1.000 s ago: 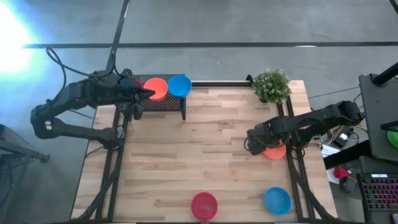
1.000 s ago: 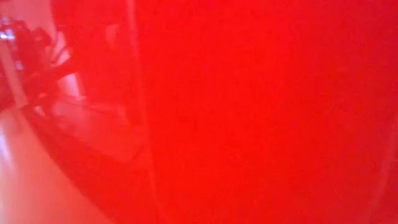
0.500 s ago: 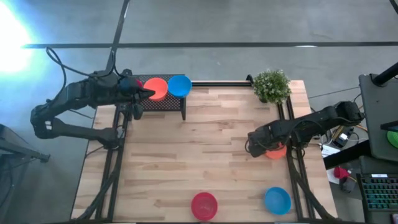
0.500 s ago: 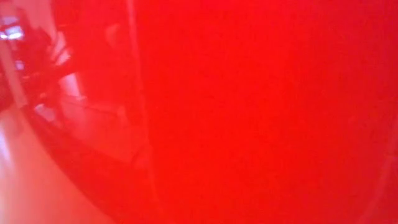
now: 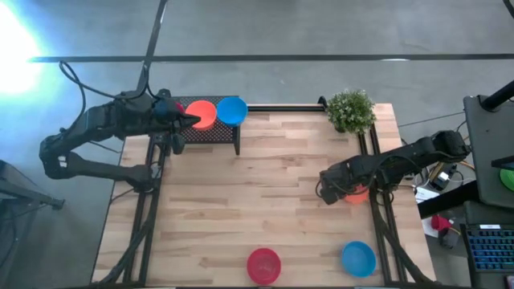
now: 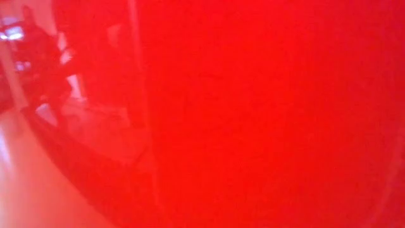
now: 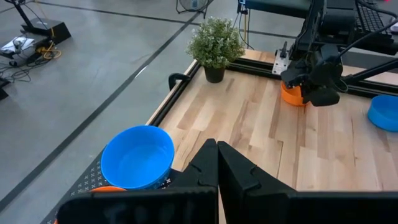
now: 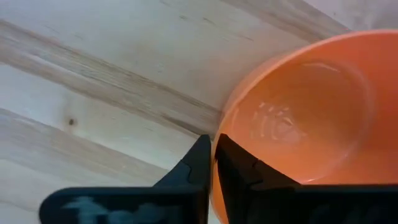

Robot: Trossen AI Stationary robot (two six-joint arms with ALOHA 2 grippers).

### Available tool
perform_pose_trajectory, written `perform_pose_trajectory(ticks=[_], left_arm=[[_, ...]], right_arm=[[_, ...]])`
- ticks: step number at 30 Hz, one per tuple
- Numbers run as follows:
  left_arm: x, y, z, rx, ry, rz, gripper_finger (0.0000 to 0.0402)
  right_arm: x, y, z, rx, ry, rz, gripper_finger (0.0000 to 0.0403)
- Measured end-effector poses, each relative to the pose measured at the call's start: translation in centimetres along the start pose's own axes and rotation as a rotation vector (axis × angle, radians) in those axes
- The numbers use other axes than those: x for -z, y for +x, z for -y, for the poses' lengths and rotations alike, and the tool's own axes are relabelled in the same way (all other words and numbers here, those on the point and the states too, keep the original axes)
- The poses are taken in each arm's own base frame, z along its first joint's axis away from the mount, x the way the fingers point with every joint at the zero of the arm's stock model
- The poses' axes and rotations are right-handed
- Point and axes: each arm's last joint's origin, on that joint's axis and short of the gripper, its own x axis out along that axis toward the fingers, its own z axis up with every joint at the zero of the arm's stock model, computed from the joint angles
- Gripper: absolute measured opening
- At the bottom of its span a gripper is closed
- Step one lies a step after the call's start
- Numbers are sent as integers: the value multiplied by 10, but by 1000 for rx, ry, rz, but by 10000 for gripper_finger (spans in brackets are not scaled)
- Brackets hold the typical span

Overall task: Pick & Place Mini bowls
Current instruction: Stack the orange bowl on top of the orange bowls on the shelf

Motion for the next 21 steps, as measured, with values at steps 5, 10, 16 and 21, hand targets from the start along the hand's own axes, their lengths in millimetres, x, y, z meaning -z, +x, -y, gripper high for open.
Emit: perform_pose_trajectory(ticks=[5,10,16,21], left_arm=[[0,0,0,0,0,0,0],[0,0,0,1,0,0,0],[0,0,0,3,4,0,0],[0,0,0,11,39,0,0]], right_arm=[[-1,-6,-5,-27,-6,7,11],[-3,-28,-22,-122,-32,33,9],[-7,-66,-48,-249,-106,95,8],[-15,-85,-79,-274,-274,142,8]])
